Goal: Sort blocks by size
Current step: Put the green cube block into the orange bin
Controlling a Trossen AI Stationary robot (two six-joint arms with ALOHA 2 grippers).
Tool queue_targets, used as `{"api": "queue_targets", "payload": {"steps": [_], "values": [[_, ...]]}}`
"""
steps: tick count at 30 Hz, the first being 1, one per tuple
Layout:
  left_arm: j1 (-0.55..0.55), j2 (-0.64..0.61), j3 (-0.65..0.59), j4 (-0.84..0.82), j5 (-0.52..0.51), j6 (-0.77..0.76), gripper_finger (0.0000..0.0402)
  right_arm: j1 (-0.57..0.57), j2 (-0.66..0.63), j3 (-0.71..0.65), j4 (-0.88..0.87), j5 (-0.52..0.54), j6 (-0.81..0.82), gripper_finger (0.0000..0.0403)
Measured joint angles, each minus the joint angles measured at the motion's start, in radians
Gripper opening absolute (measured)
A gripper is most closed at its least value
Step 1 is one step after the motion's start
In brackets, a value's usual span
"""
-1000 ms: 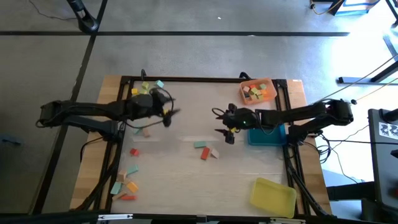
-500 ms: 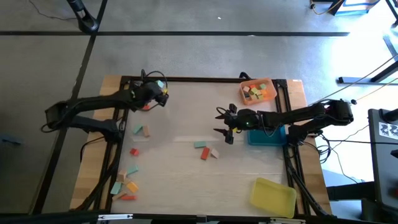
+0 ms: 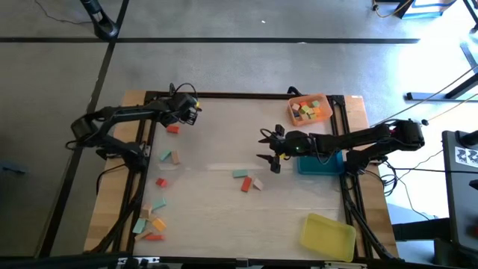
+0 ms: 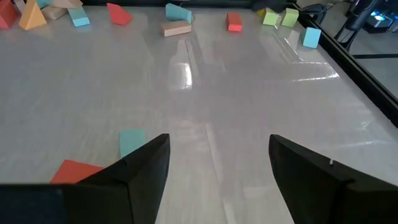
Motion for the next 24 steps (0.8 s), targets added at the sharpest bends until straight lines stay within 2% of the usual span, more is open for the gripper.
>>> {"api": "queue_targets", "payload": {"steps": [9,16,24], "values": [[0.071,0.127,0.067,-0.065,0.013,0.007,0.0155,0.0,0.0,-0.034,0.024,0.008,0.025,0.0269],[0.126,0.195,0.071,-0.071,-0.001,0.011,0.012,0.0,0.0,-0.034,0.024,0.008,0.027,0.0269],[0.081,0.198,0.073,-0.082,0.052,0.054,0.0105,0.0,0.0,-0.034,0.025,0.008,0.027,0.0269]]}}
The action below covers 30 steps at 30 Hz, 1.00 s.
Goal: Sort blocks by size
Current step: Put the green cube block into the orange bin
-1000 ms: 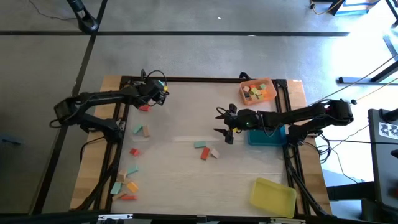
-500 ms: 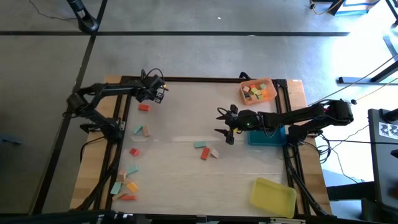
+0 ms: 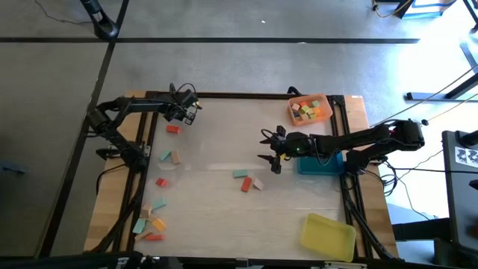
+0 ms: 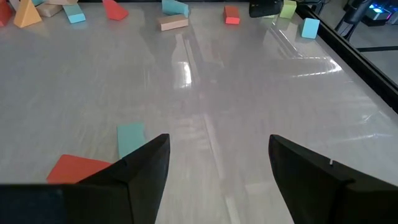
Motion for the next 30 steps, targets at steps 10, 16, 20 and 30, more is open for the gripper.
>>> {"api": "queue_targets", "payload": {"steps": [10,16,20,30], "values": [[-0.159,-0.068,-0.005,-0.01,0.127,-0.03,0.0104,0.0,0.0,0.0,0.001,0.0,0.0,0.0269],[-0.254,-0.108,-0.004,-0.023,0.191,-0.048,0.0103,0.0,0.0,0.0,0.001,0.0,0.0,0.0269],[-0.298,-0.166,0.021,-0.072,0.168,-0.076,0.0103,0.0,0.0,-0.001,0.0,0.0,0.0,0.0269],[-0.35,-0.275,0.029,-0.103,0.156,0.003,0.0117,0.0,0.0,-0.001,0.0,0.0,0.011,0.0269]]}}
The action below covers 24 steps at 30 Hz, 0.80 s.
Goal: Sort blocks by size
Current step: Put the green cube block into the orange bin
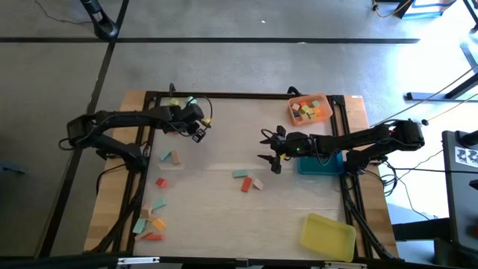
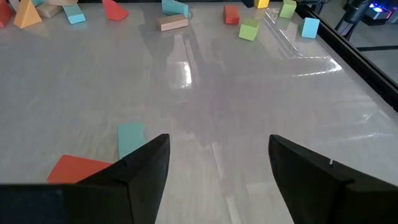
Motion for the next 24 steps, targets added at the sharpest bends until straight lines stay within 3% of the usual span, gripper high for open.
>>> {"api": "queue_targets", "payload": {"steps": [11,15,24], "values": [[0.108,0.006,-0.056,0.02,-0.001,-0.047,0.0229,0.0,0.0,0.0,-0.01,0.0,0.01,0.0269],[0.132,0.006,-0.111,0.104,0.061,-0.042,0.0241,0.0,0.0,0.0,-0.01,0.0,0.009,0.0269],[0.139,0.006,-0.203,0.246,0.075,-0.03,0.0238,0.0,0.0,0.0,-0.009,0.0,0.01,0.0269]]}}
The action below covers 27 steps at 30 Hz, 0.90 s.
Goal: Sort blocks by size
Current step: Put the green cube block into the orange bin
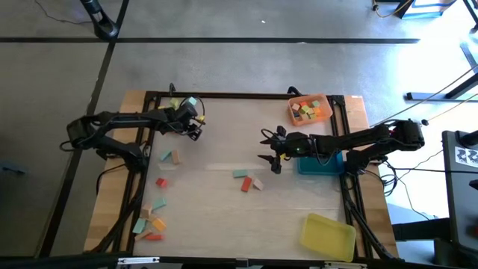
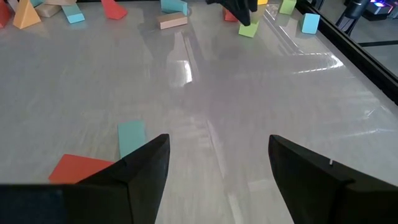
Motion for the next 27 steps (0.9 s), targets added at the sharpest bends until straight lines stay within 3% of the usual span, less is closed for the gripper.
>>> {"api": "queue_targets", "payload": {"steps": [8,18,27], "values": [[0.001,0.015,-0.025,0.066,0.001,0.0,0.0238,0.0,0.0,0.0,0.001,0.0,0.001,0.0269],[-0.001,0.147,-0.022,0.129,-0.004,-0.004,0.023,0.0,0.0,0.0,-0.004,0.0,-0.004,0.0269],[-0.056,0.115,-0.027,0.134,-0.003,-0.001,0.0121,0.0,0.0,0.0,-0.049,0.032,-0.005,0.0269]]}}
